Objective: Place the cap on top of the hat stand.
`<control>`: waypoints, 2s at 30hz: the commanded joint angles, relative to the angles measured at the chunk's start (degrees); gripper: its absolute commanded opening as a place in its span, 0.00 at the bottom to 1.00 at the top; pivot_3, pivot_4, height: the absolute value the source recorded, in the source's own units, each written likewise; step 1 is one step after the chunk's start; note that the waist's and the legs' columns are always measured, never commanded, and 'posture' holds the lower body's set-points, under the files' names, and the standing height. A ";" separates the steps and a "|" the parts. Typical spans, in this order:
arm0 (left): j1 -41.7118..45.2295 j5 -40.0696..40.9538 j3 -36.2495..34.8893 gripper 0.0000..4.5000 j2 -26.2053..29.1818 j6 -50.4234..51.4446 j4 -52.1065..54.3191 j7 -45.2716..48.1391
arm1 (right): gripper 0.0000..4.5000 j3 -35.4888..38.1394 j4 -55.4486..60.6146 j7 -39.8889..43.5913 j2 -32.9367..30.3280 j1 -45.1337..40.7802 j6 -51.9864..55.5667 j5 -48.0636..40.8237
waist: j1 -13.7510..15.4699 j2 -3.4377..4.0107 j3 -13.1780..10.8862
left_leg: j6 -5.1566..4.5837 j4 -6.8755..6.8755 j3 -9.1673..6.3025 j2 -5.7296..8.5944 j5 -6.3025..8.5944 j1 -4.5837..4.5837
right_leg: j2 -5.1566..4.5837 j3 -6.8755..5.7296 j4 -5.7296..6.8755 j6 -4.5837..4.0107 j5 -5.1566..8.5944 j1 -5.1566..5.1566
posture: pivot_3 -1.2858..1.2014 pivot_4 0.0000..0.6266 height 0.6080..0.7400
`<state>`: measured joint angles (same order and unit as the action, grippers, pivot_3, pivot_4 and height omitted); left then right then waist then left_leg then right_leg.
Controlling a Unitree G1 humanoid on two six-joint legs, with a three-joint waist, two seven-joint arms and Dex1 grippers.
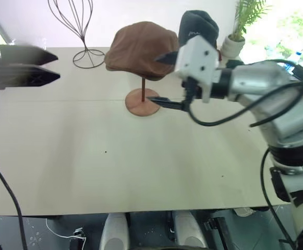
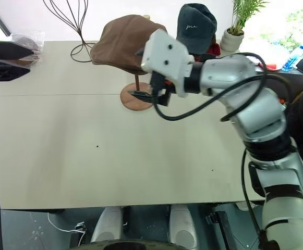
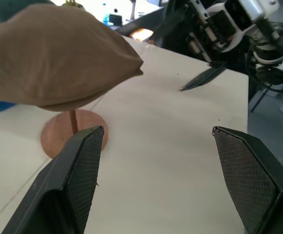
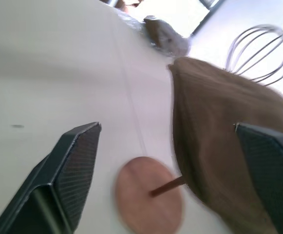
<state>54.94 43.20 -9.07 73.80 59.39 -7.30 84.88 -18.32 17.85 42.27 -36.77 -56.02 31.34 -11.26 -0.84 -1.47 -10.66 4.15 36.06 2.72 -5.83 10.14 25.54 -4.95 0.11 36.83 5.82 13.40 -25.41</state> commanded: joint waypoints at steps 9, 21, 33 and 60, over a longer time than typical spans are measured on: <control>6.45 -3.21 3.97 0.83 -0.89 -3.73 -3.22 2.36 | 1.00 -5.38 -13.06 -11.55 8.74 -1.41 -22.00 23.15 | -0.16 0.00 -0.01 | 0.00 -0.03 -0.01 0.00 0.00 0.00 | 0.00 0.00 0.19 0.10 0.04 -0.05 | 0.52 0.24 0.91; 6.09 -4.12 3.25 0.84 -2.44 -5.00 -3.09 1.31 | 0.36 -2.30 -13.87 -10.46 9.02 -0.03 -27.36 26.78 | -0.13 -0.01 -0.01 | 0.00 -0.03 -0.01 0.00 0.00 -0.03 | 0.00 0.00 0.21 0.11 0.05 -0.02 | 0.52 0.24 0.91; 4.83 -3.49 2.15 0.84 -2.67 -5.45 -2.30 0.16 | 0.01 -0.83 -13.51 -8.47 9.18 0.83 -29.30 27.12 | -0.14 -0.01 -0.01 | 0.00 -0.03 -0.02 0.00 0.00 -0.04 | 0.00 0.01 0.22 0.12 0.05 -0.02 | 0.52 0.24 0.91; 7.44 -4.49 2.74 0.84 -4.74 -5.64 -3.88 -1.02 | 0.49 5.94 -23.47 -14.59 11.35 8.07 -52.01 25.17 | -0.15 -0.02 -0.02 | 0.00 -0.04 -0.03 0.00 0.00 -0.06 | 0.01 0.00 0.22 0.15 0.06 0.01 | 0.52 0.24 0.91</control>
<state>60.58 38.98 -5.30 68.48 54.56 -11.18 83.96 -12.92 -6.90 28.04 -25.25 -47.56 -20.30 13.35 -0.98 -1.48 -10.68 4.15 36.03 2.69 -5.83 10.13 25.49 -4.95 0.11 37.05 5.97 13.46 -25.40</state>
